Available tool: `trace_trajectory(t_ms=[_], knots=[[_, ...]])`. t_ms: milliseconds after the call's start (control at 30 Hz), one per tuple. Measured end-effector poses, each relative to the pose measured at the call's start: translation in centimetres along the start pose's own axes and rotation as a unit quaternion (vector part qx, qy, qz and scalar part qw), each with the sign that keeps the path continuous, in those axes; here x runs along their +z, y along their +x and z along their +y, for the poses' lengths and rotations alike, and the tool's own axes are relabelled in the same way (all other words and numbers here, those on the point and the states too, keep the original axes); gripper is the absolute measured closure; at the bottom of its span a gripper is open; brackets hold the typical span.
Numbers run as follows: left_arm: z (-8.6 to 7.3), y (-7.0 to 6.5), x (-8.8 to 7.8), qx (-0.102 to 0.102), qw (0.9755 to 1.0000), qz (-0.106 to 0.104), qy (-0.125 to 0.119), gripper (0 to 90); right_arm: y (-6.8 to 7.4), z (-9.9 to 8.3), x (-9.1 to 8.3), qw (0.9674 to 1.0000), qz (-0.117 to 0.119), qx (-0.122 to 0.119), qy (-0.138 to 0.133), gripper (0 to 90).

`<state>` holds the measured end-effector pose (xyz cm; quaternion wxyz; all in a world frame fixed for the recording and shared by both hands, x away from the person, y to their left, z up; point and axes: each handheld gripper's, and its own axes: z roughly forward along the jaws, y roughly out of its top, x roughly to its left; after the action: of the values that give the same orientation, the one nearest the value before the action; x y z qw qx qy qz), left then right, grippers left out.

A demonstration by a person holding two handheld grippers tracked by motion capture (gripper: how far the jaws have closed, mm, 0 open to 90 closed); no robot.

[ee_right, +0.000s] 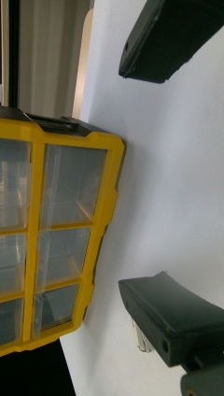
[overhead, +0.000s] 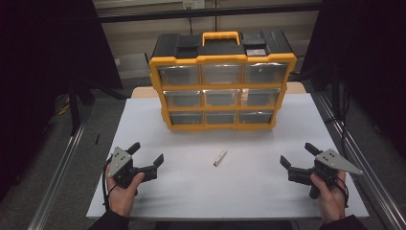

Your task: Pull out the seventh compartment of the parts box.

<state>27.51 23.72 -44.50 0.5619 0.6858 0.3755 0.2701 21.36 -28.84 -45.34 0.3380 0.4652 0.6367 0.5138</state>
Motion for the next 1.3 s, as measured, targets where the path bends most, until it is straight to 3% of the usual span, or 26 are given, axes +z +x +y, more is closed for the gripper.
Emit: trace_trajectory(t_ms=[67, 233, 433, 467, 567, 600, 767, 867, 1133, 1300], knots=[[0.0, -0.1, 0.1, -0.002, 1.0000, 0.002, 0.002, 3.4, 0.0, -0.1, 0.1, 1.0000, -0.002, -0.003, 0.001, 0.3], [0.0, 0.0, 0.3, 0.017, 0.9998, 0.004, 0.013, 3.3, -0.2, -0.1, 0.1, 1.0000, -0.003, 0.001, -0.004, 0.4], [0.0, -0.1, 0.7, 0.009, 0.9998, 0.015, 0.006, 3.4, -0.1, -0.1, 0.0, 0.9999, 0.004, 0.005, -0.008, 0.3], [0.0, 0.1, 0.7, 0.019, 0.9996, 0.018, 0.015, 3.4, -0.1, -0.1, 0.0, 1.0000, 0.005, 0.003, -0.007, 0.2], [0.0, 0.0, 0.9, 0.006, 0.9998, 0.020, 0.007, 3.5, 0.0, -0.1, 0.0, 1.0000, 0.006, -0.001, -0.003, 0.2], [0.1, 0.3, 0.9, 0.019, 0.9996, 0.021, 0.008, 3.5, 0.1, -0.1, 0.1, 1.0000, 0.005, -0.006, -0.004, 0.2], [0.2, 0.2, 1.0, 0.025, 0.9993, 0.027, 0.009, 3.5, 0.3, 0.0, 0.2, 0.9999, 0.007, -0.012, -0.003, 0.1], [0.2, 0.2, 1.4, 0.042, 0.9984, 0.036, 0.014, 3.5, 0.3, 0.0, 0.2, 0.9999, 0.008, -0.010, 0.000, 0.2], [0.4, -0.1, 2.6, 0.061, 0.9976, 0.027, 0.020, 3.4, 0.1, -0.1, 0.1, 0.9999, 0.005, -0.008, -0.005, 0.1], [0.6, -0.7, 3.7, 0.082, 0.9961, 0.005, 0.033, 3.5, 0.2, -0.1, 0.1, 0.9999, 0.010, -0.009, -0.006, 0.1]])
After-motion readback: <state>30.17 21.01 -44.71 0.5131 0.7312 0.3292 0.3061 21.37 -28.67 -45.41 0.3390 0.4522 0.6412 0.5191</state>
